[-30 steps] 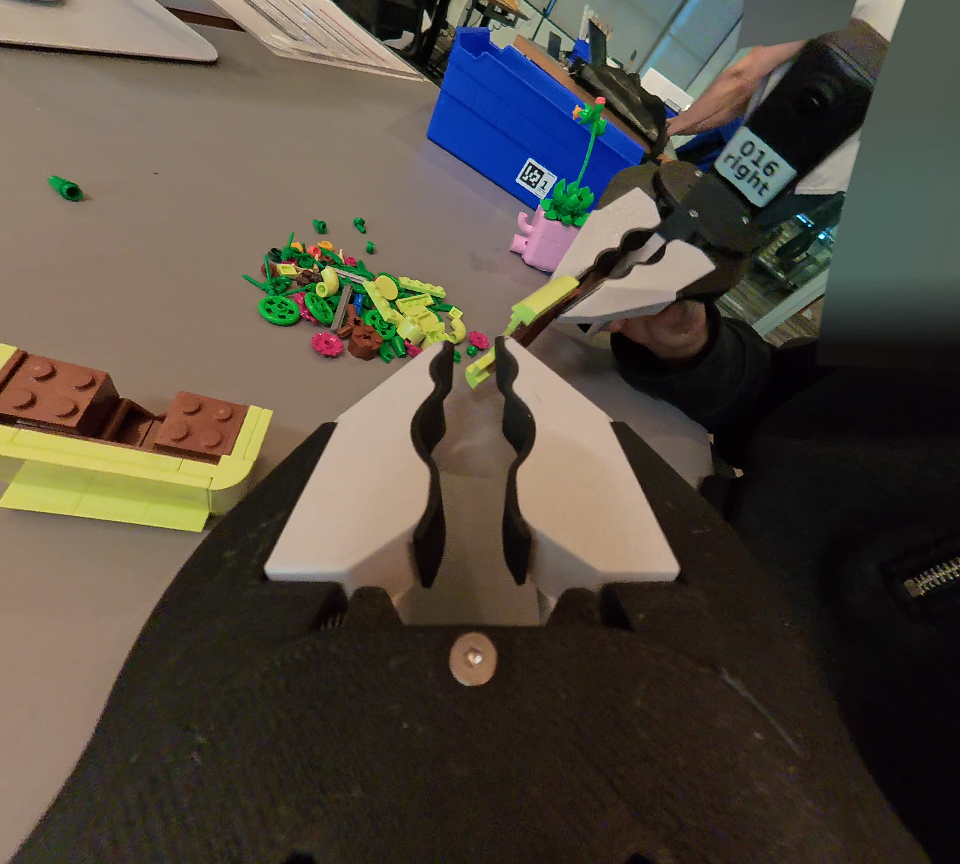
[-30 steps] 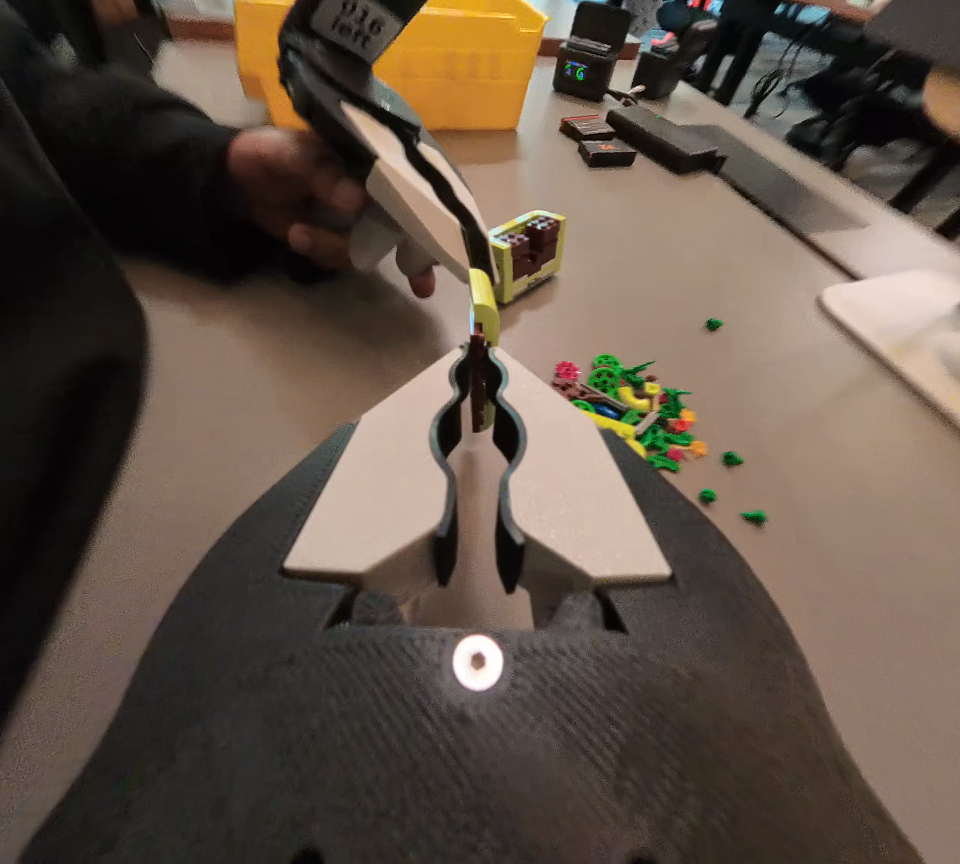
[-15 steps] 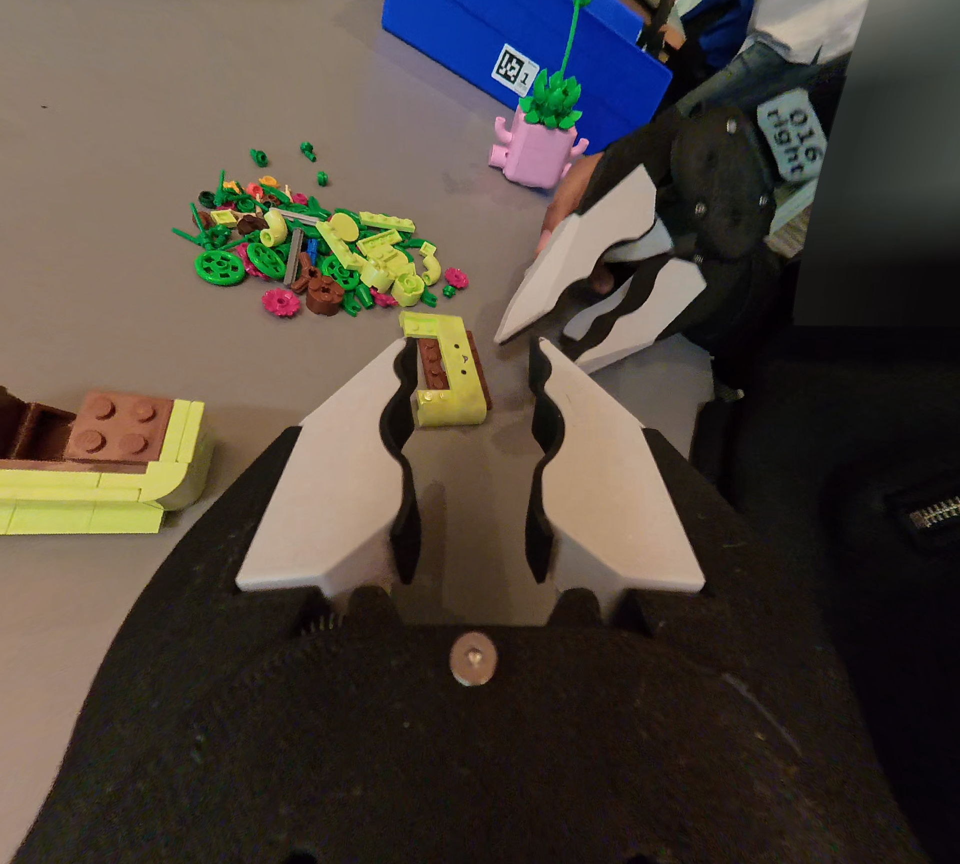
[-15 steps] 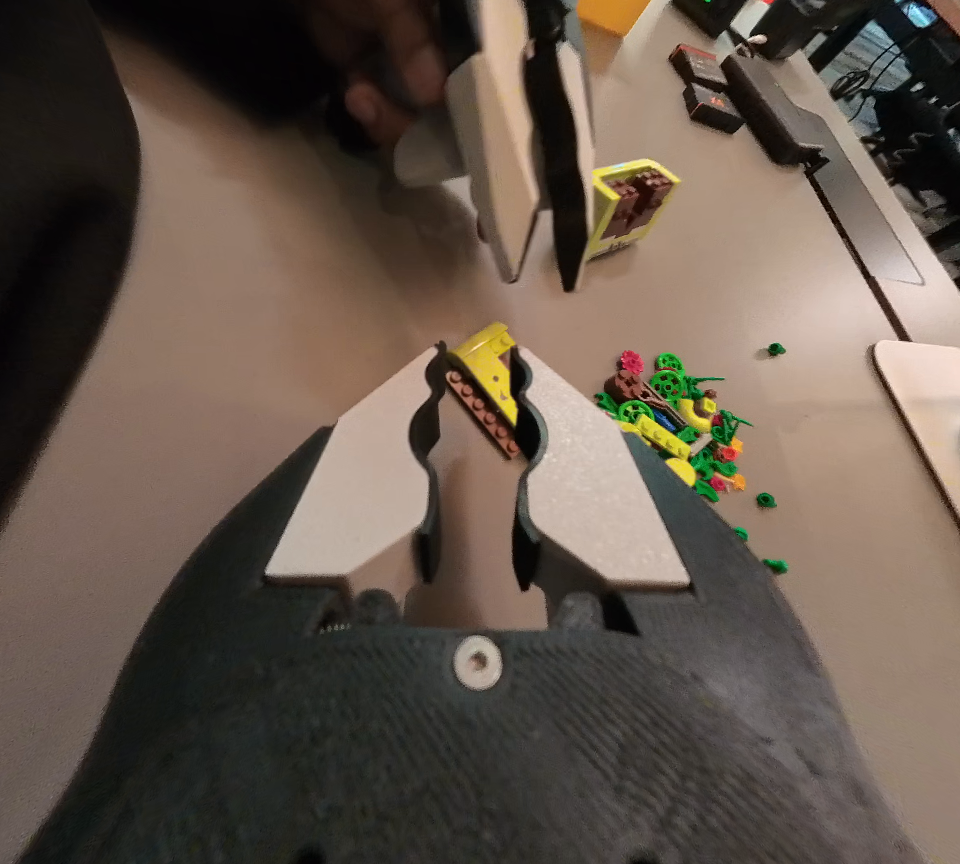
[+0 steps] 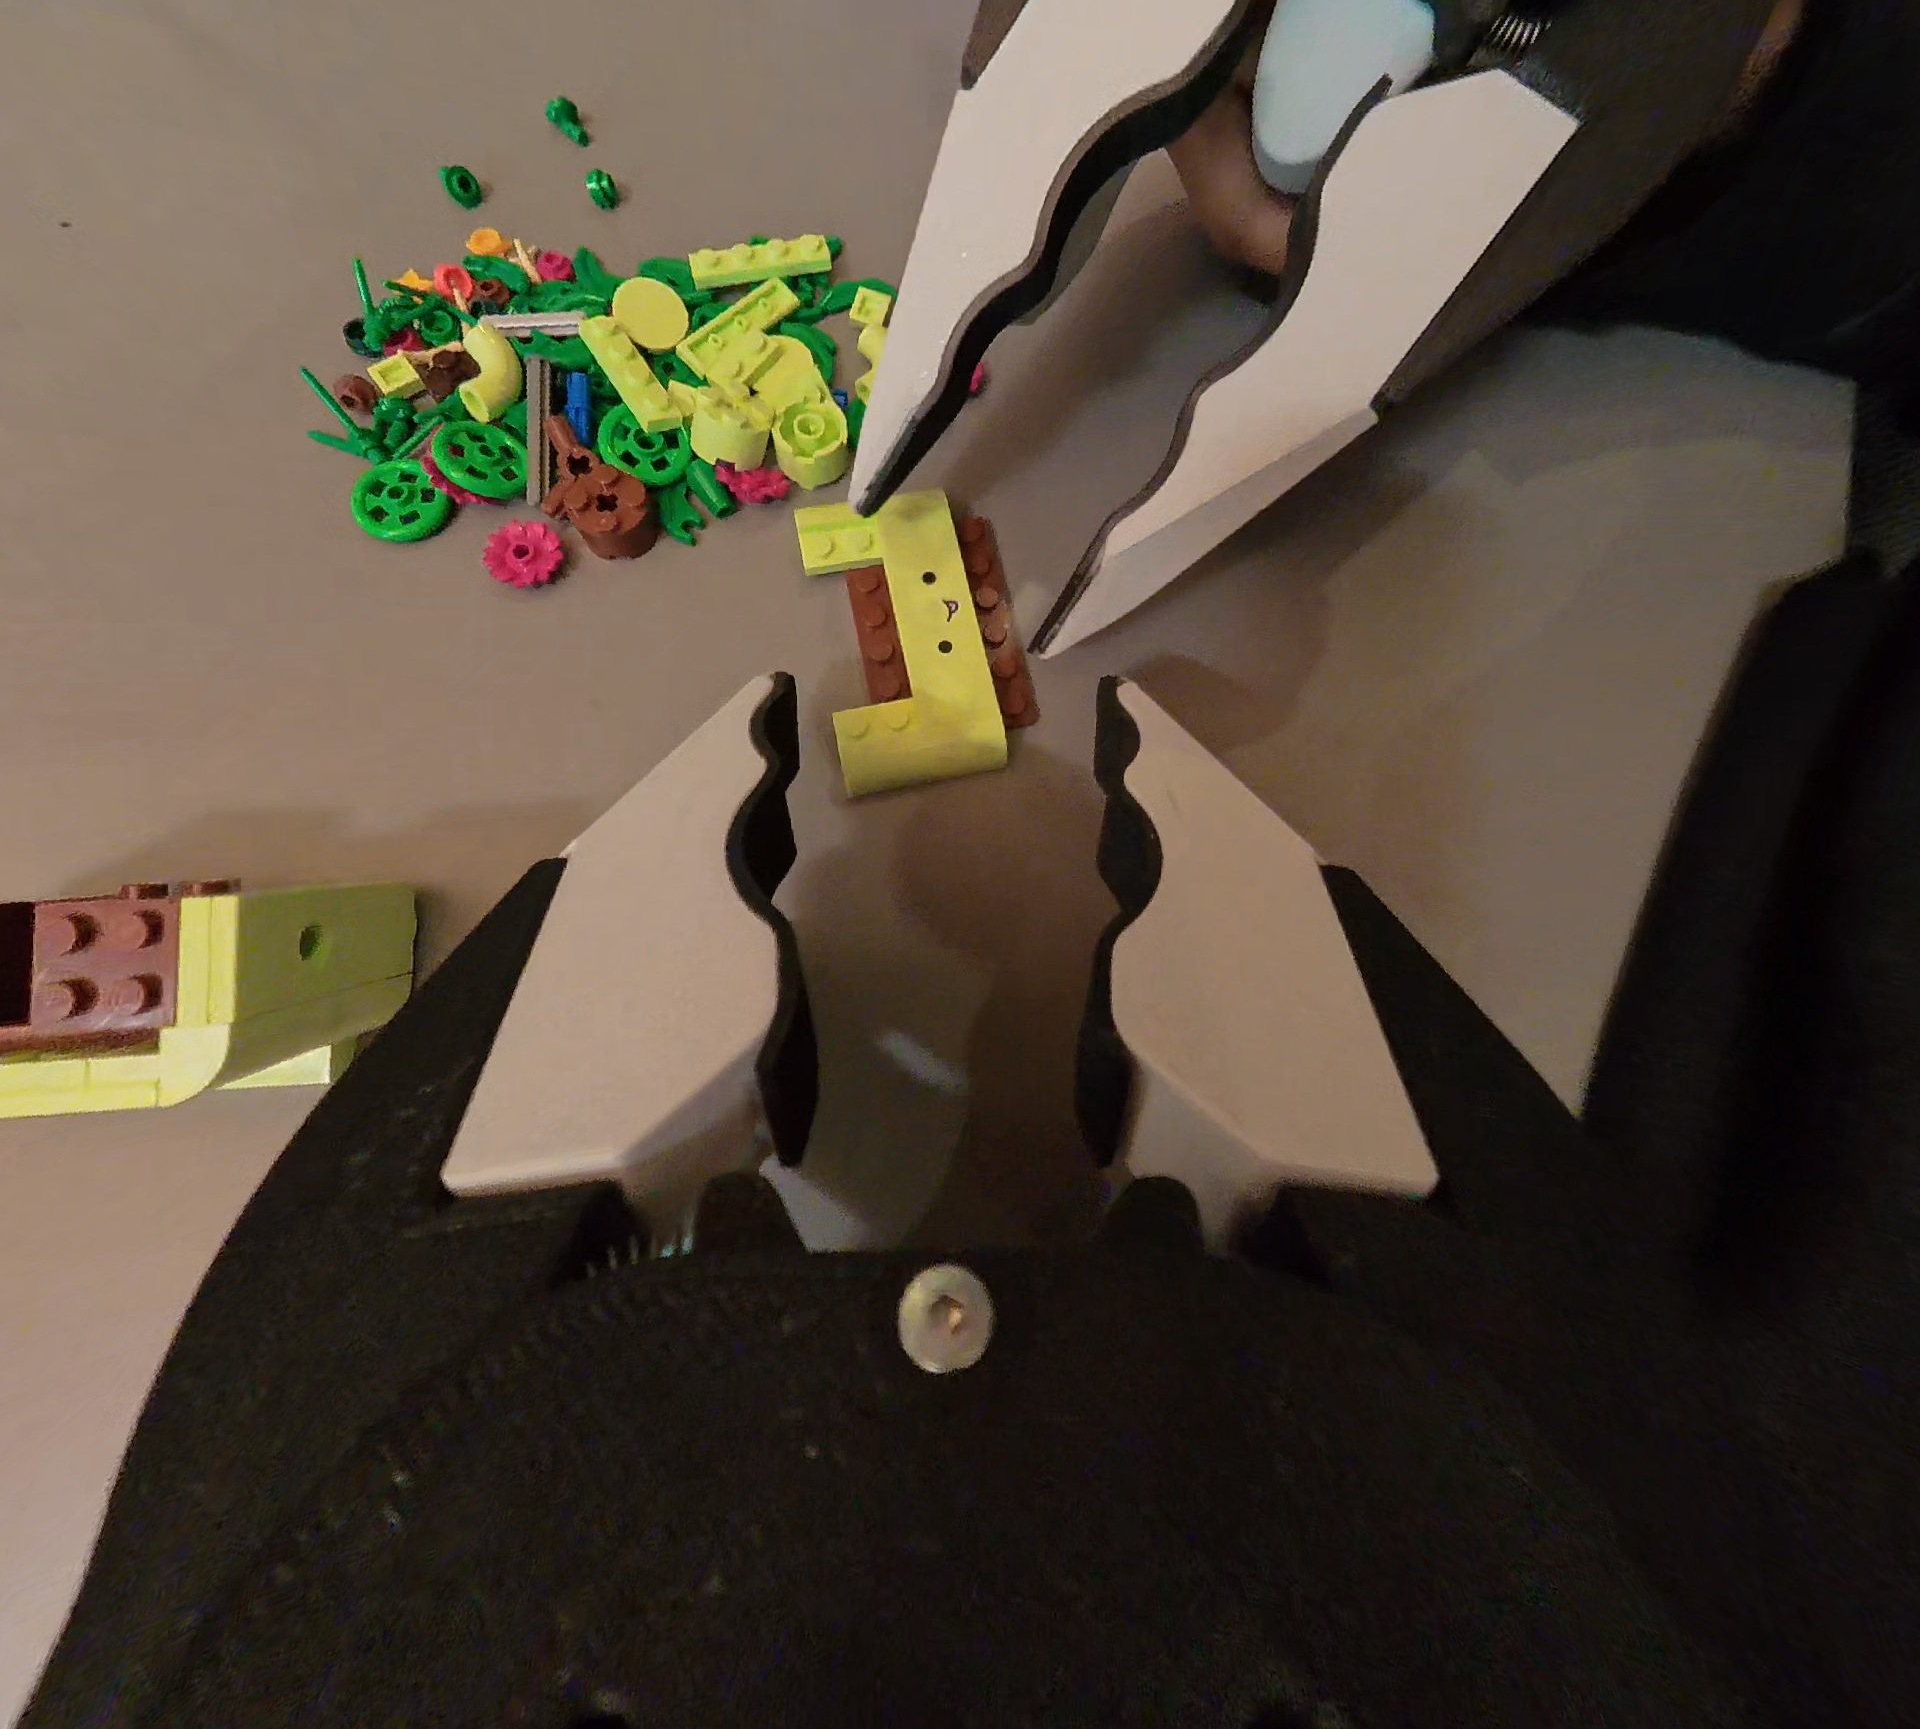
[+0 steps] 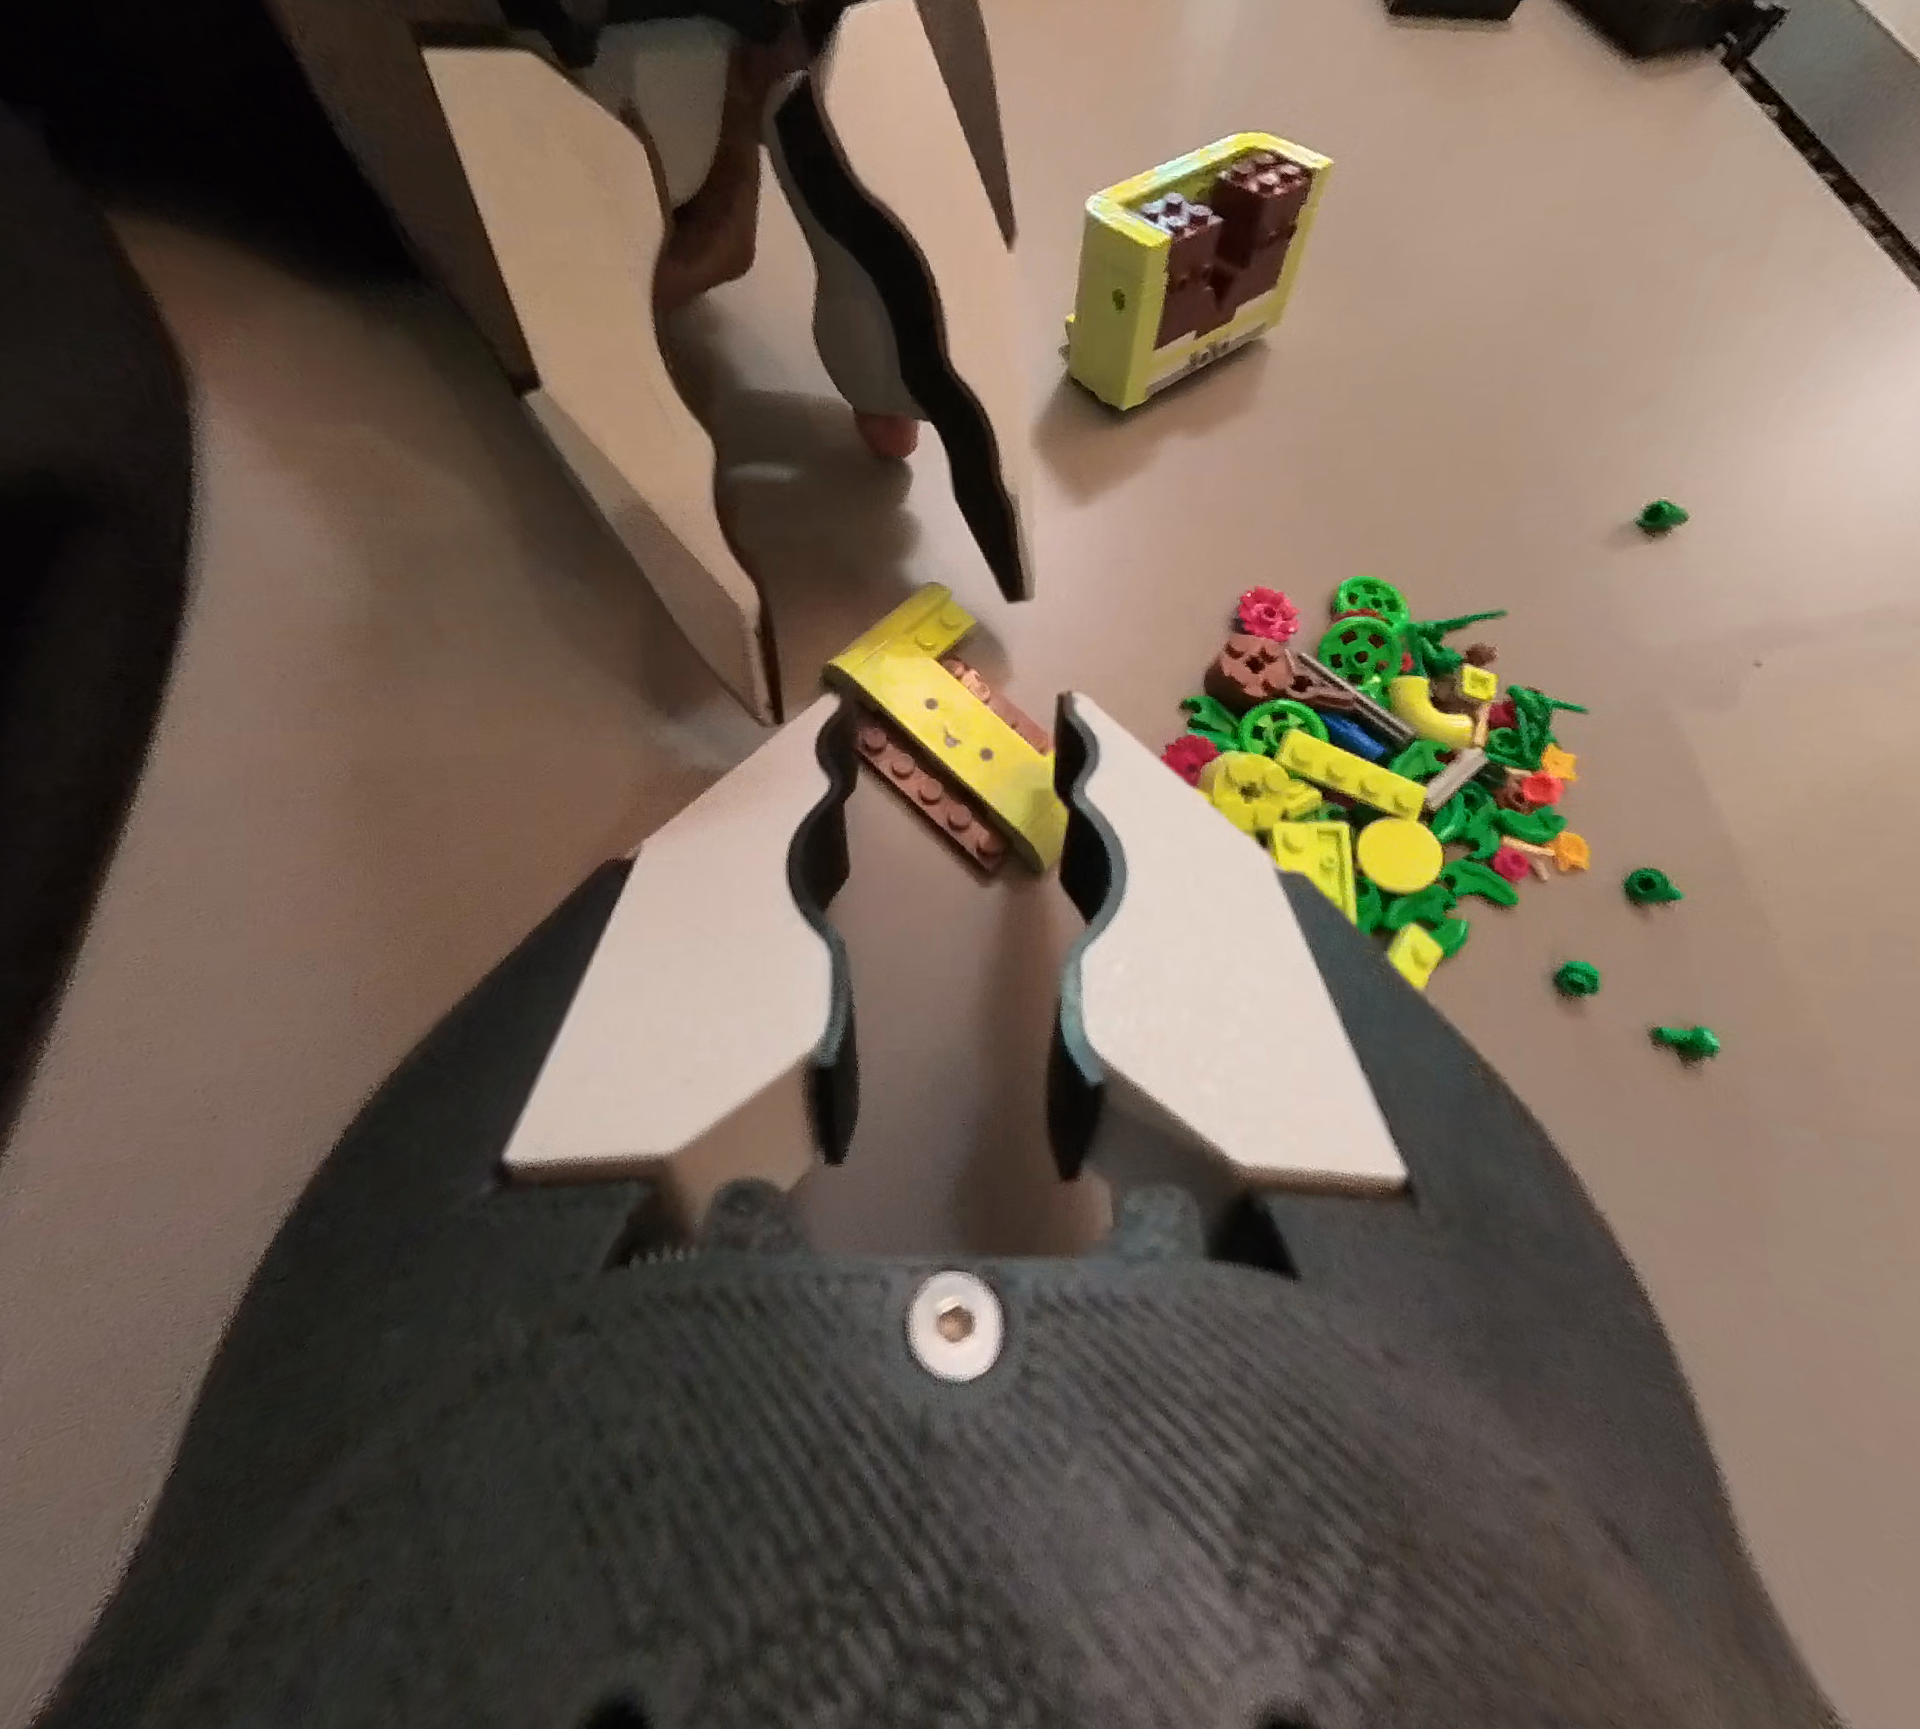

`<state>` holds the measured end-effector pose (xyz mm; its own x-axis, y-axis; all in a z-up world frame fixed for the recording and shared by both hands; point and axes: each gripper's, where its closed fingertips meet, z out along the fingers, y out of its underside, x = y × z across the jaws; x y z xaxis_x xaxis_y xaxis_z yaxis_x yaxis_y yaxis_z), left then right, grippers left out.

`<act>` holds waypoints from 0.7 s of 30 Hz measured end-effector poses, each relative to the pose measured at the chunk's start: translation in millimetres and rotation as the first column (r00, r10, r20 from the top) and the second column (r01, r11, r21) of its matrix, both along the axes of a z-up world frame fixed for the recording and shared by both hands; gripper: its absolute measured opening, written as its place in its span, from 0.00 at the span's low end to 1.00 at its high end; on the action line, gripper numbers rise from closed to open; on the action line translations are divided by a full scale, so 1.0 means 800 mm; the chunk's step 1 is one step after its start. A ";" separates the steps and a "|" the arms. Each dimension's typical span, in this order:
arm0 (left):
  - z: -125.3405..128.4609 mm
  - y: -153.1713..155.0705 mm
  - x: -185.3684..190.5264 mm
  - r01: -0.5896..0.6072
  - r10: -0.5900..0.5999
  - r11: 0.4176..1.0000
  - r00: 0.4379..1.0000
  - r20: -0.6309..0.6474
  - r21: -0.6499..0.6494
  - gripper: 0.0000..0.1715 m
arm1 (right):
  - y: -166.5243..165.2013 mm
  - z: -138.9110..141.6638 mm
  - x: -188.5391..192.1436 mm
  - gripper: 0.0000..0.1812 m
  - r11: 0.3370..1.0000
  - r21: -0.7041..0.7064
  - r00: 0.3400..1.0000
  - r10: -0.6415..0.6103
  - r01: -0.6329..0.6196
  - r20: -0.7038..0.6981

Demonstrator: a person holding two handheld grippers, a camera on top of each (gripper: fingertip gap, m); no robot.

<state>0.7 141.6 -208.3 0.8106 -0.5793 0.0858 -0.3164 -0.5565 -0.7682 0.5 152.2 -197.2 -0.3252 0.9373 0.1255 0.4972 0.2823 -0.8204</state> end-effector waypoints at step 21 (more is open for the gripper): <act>-0.012 -0.002 -0.010 0.012 -0.014 0.999 0.998 -0.053 -0.039 0.21 | -0.011 -0.019 0.000 0.10 0.988 -0.130 0.954 0.118 -0.085 0.276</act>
